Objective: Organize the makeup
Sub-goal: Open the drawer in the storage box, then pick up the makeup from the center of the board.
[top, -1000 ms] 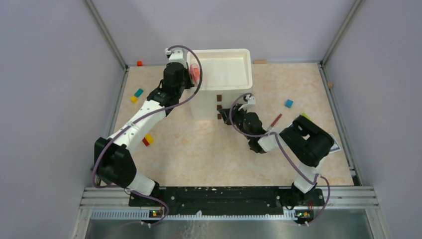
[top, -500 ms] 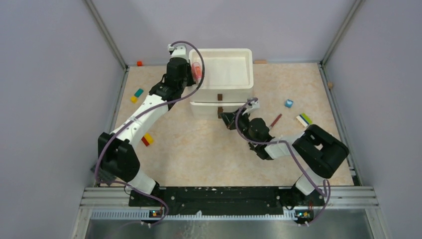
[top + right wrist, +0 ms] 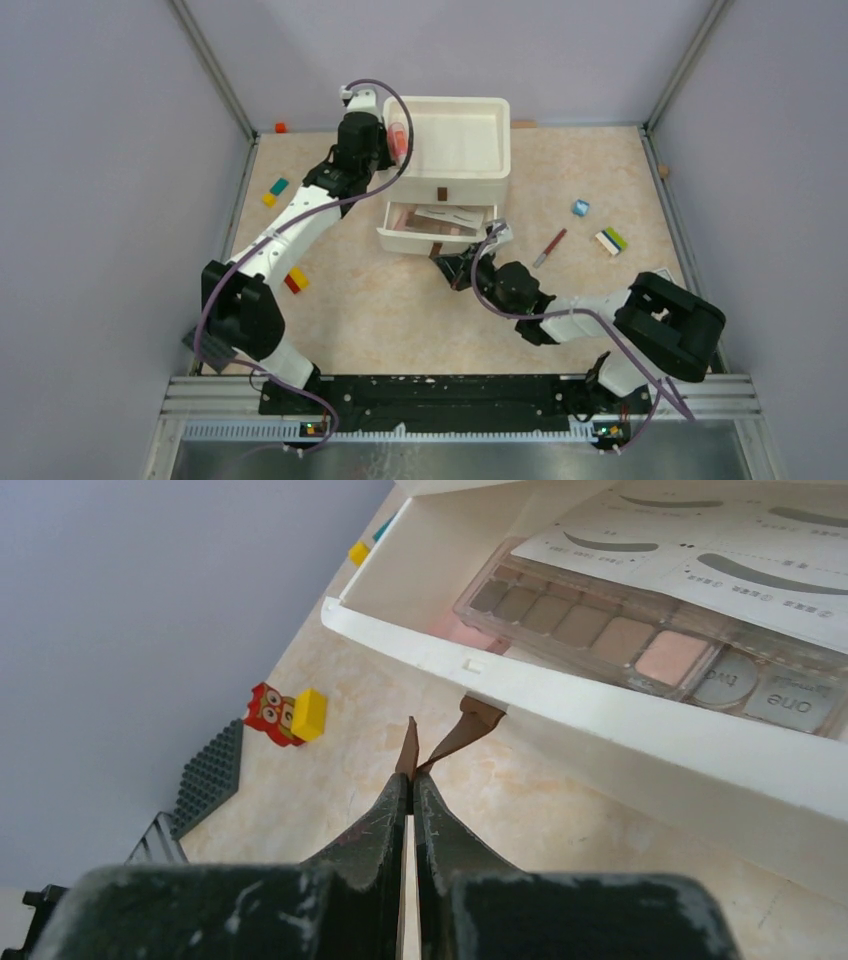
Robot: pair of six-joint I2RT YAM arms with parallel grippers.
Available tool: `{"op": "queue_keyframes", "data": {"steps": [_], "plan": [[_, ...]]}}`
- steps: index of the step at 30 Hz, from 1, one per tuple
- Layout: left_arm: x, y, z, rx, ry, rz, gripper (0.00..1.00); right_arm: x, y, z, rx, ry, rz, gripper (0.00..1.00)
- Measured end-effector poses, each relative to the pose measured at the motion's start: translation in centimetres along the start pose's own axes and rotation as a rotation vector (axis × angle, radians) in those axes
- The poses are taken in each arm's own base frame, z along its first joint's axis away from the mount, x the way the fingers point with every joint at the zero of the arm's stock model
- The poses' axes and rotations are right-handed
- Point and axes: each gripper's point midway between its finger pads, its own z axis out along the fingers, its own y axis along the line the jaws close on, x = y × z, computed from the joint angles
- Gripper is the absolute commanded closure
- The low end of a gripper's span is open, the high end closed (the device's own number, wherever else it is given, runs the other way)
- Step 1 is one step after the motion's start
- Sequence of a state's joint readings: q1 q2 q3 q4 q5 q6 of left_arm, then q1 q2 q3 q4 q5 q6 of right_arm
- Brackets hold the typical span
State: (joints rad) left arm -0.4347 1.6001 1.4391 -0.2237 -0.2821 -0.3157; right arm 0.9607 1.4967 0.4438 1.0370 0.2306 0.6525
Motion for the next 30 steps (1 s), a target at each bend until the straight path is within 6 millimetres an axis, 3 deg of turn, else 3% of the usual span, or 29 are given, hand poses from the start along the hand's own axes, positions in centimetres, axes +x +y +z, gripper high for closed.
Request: {"op": "queue_keyframes", "data": {"steps": [3, 5, 10, 15, 17, 20, 25, 30], "plan": [[0.0, 0.0, 0.0, 0.001, 0.0, 0.0, 0.73, 0.0, 0.0, -0.7, 0.013, 0.016, -0.013, 0.71], [0.0, -0.1, 0.0, 0.002, -0.001, -0.001, 0.6, -0.1, -0.2, -1.2, 0.026, 0.036, -0.035, 0.62], [0.2, -0.8, 0.1, 0.031, 0.004, -0.032, 0.4, -1.6, -0.5, -2.5, 0.11, 0.053, -0.095, 0.55], [0.6, -1.2, -0.3, 0.049, 0.022, -0.042, 0.03, -6.1, -2.1, -4.0, 0.271, -0.009, -0.098, 0.53], [0.8, -1.3, -0.7, 0.057, 0.035, -0.04, 0.01, -7.7, -4.0, -5.1, 0.353, -0.038, -0.072, 0.53], [0.7, -1.4, -1.9, 0.07, 0.045, -0.039, 0.01, -9.8, -9.0, -7.3, 0.545, -0.082, -0.011, 0.53], [-1.2, -1.9, -5.1, 0.126, 0.023, -0.052, 0.01, -9.9, -15.4, -11.1, 0.811, -0.071, 0.043, 0.48], [-3.6, -2.0, -8.9, 0.143, 0.012, -0.131, 0.01, -10.0, -19.3, -13.5, 0.974, -0.039, 0.098, 0.45]]}}
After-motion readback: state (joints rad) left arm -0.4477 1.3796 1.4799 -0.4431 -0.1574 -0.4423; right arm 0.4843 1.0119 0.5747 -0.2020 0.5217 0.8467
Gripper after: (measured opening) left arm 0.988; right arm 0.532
